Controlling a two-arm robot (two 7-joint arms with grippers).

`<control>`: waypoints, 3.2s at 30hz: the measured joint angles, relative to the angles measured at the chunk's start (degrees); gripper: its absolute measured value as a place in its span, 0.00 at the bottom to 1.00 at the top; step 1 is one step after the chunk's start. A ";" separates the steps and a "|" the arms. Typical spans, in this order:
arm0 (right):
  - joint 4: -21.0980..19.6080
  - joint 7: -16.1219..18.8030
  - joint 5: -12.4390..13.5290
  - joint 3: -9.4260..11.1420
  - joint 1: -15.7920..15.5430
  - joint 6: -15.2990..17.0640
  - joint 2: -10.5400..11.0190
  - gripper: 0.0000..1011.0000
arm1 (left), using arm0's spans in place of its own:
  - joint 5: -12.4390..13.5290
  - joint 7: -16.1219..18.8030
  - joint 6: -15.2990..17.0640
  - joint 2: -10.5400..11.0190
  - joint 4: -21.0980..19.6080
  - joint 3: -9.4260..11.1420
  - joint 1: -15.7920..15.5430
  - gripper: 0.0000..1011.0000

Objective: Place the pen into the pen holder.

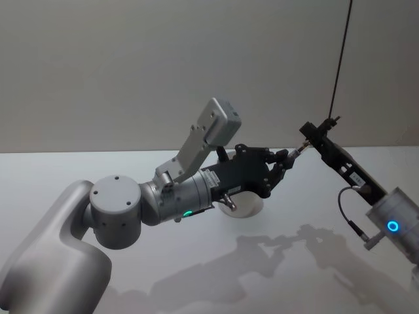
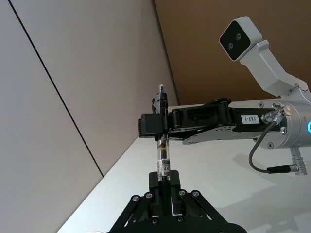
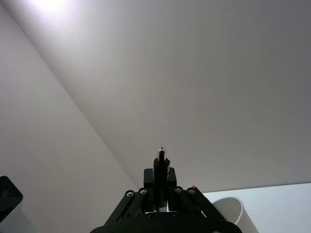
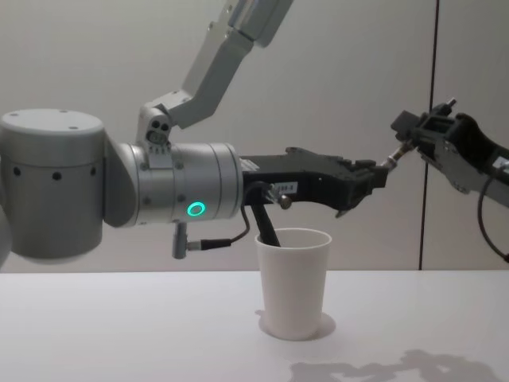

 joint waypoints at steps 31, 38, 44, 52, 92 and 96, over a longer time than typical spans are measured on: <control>0.49 -0.31 0.01 -0.65 0.57 -0.67 0.27 0.13 | 0.14 0.04 0.20 0.02 0.12 0.01 0.00 0.63; 0.91 -0.30 -0.58 -0.74 0.90 -0.99 0.33 0.13 | 0.11 0.02 0.16 0.00 0.10 0.01 0.00 0.80; 1.54 -0.25 -1.66 -0.68 1.53 -1.45 0.57 0.13 | 0.08 0.00 0.13 0.00 0.07 0.01 0.00 0.99; 2.56 0.05 -3.32 -0.17 2.67 -1.67 1.14 0.13 | 0.07 0.00 0.08 0.00 0.04 0.01 0.00 0.99; 18.02 9.17 -12.92 0.36 15.72 -2.13 1.13 0.13 | 0.08 0.01 0.09 0.00 0.03 0.00 0.00 0.99; 20.98 10.64 -13.91 0.12 17.62 -2.58 0.78 0.13 | 0.08 0.01 0.09 0.00 0.03 0.01 0.00 0.99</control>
